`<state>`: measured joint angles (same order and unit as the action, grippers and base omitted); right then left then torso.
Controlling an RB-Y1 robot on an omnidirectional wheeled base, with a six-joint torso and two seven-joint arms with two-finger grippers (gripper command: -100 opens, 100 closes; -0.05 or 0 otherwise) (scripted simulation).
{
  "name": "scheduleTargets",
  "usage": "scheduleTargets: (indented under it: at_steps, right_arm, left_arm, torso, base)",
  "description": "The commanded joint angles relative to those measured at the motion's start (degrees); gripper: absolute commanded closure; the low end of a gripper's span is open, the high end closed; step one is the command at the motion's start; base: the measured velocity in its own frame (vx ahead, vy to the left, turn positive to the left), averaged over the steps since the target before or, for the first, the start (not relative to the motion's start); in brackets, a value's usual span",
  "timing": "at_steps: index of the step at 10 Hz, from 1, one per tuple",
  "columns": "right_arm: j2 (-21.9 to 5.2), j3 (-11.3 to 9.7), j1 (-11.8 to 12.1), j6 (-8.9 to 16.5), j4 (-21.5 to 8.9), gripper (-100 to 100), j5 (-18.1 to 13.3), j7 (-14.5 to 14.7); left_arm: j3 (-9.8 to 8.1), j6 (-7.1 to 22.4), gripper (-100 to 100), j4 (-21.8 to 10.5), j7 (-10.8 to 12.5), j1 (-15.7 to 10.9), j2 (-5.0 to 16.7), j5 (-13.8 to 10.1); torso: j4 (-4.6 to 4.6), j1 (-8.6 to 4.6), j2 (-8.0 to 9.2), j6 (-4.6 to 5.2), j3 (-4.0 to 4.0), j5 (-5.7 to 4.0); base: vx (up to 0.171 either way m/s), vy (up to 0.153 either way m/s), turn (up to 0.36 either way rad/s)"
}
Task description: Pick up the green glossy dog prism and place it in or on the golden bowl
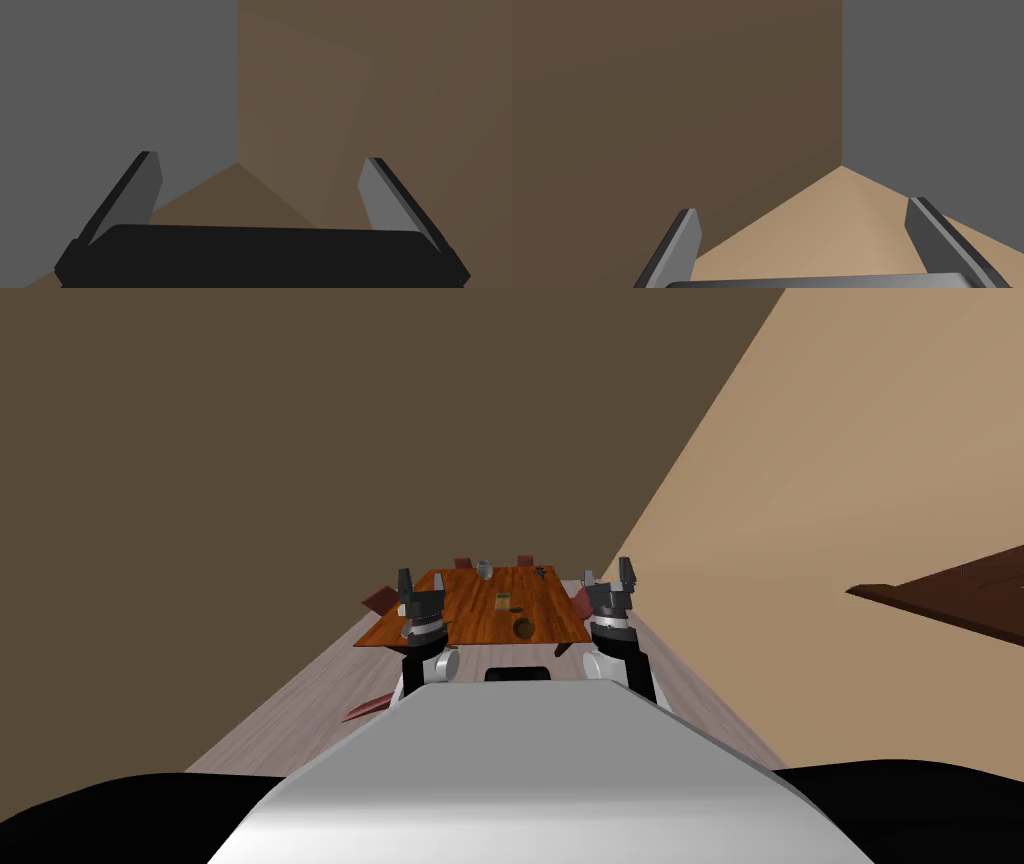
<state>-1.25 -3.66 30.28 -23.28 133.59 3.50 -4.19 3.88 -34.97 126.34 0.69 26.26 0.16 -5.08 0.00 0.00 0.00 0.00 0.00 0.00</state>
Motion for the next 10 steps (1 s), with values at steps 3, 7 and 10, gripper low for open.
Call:
scheduleTargets:
  at_steps: [3,7,10]
  right_arm:
    - [-3.8,-1.7,-1.7,1.9,-2.8,-100,-2.9,2.2]
    - [-8.9,-3.8,-4.3,4.6,-7.8,-100,-7.1,5.2]
    - [-13.5,-5.7,-6.7,7.0,-13.4,-100,-11.1,7.8]
  left_arm:
    - [0.0,0.0,0,0.0,0.0,0.0,0.0,0.0]
    - [0.0,0.0,0,0.0,0.0,0.0,0.0,0.0]
    - [0.0,0.0,0,0.0,0.0,0.0,0.0,0.0]
  torso:
    - [0.02,-0.18,0.1,-0.02,0.05,-0.04]
    - [0.02,-0.21,0.1,-0.02,0.06,-0.05]
    - [0.02,-0.22,0.07,-0.02,0.04,-0.05]
  base:
    - [-0.03,-0.042,0.232]
    - [-0.038,-0.048,0.291]
    - [-0.037,-0.047,0.362]
